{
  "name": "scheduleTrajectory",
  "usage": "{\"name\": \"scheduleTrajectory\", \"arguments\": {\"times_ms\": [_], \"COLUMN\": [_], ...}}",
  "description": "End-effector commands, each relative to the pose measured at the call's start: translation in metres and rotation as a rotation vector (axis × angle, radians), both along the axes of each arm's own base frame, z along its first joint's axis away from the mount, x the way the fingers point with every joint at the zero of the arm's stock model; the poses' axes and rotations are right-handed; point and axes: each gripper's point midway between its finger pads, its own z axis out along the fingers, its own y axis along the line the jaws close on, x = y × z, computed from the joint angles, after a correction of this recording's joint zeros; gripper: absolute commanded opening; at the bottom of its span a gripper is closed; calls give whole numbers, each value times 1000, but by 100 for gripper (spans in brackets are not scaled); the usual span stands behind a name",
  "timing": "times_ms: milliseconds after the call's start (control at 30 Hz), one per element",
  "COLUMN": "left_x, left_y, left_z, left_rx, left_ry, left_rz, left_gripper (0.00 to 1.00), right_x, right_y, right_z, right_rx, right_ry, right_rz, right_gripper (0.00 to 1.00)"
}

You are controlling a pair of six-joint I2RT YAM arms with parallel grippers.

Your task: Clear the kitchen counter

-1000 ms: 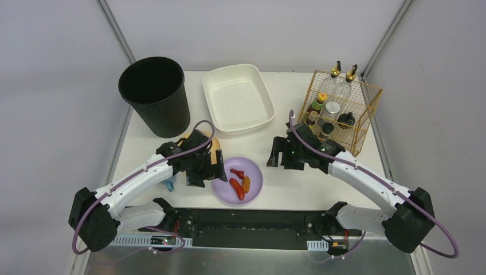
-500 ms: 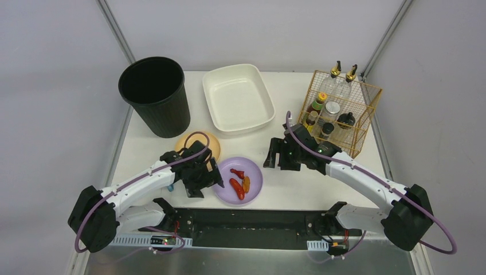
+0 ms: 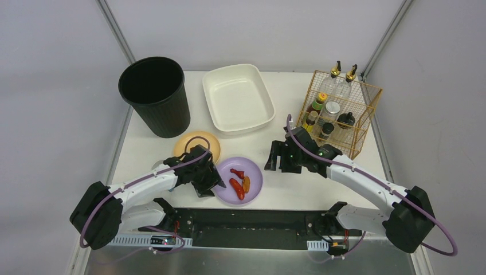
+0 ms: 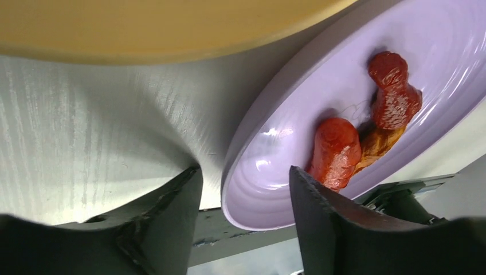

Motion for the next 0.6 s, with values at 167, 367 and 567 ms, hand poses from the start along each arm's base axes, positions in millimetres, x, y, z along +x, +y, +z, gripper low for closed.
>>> {"name": "scheduleTrajectory", "arguments": {"times_ms": [167,367,567], "left_x": [-4,-5,-3], "left_y": [25,27,24], "left_z": [-27,-28,-24], "left_rx": [106,106,95], "left_ry": [-12,-18,-29], "left_rz": [57,59,48], "left_gripper": [40,16,0], "right_x": [2,2,3], "right_y": [7,7,6], "right_z": [7,3,6], "right_rx": [35,31,31], "right_ry": [-23,-17,-28], "right_rz": [9,9,6], "right_gripper": [76,76,76]}}
